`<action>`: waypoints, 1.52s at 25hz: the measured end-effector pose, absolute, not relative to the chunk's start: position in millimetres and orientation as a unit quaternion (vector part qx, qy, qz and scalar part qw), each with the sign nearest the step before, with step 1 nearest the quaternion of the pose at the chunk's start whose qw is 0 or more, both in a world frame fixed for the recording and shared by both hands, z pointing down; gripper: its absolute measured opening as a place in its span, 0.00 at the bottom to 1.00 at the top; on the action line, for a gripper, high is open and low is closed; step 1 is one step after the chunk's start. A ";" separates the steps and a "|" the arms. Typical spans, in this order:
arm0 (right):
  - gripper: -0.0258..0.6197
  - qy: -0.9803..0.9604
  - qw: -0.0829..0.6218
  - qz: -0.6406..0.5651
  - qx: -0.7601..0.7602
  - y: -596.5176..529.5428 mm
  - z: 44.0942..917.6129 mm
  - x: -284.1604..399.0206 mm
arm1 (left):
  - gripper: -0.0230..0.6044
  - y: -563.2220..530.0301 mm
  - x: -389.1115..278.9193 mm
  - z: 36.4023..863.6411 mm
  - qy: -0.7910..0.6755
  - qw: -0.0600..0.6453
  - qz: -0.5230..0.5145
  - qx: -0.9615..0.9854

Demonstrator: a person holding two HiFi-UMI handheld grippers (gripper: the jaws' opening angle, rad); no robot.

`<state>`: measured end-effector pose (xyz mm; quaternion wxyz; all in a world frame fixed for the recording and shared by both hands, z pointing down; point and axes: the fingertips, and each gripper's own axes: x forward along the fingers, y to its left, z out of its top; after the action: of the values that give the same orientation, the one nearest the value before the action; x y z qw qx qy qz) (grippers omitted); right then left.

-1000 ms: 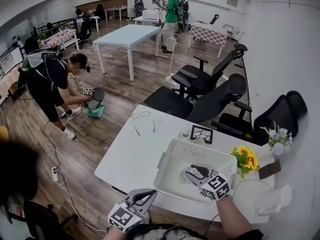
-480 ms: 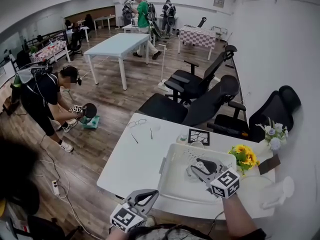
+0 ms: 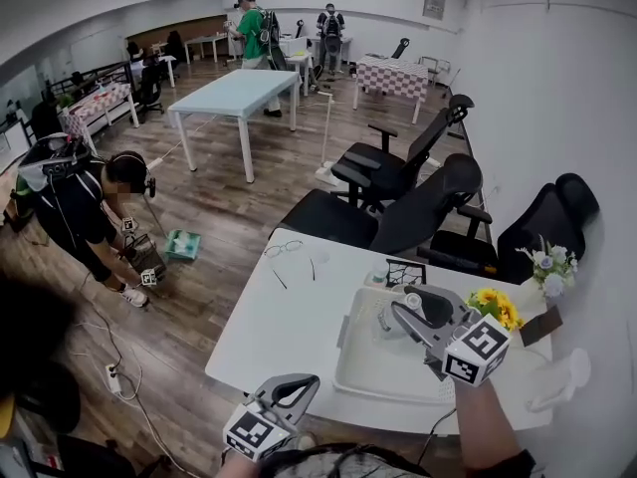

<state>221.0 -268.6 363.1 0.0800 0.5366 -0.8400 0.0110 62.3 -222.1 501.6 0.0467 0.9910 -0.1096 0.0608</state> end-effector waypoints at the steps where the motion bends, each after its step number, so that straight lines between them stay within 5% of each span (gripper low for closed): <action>1: 0.29 -0.843 0.076 0.007 0.533 -272.1 355.0 214.8 | 0.05 -224.4 57.6 501.0 -0.112 0.048 0.059 0.991; 17: 0.29 -0.898 0.045 -0.023 0.438 -341.9 329.6 69.7 | 0.05 -262.0 -46.5 514.0 -0.204 0.061 0.043 0.976; 38: 0.29 -0.909 0.050 0.038 0.412 -389.8 462.1 -39.0 | 0.05 -264.4 -130.2 549.1 -0.322 0.115 0.060 0.938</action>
<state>-39.0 -389.8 462.1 0.0497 0.4116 -0.9092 0.0376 -130.2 -264.4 549.1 0.1155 0.9378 -0.3219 0.0604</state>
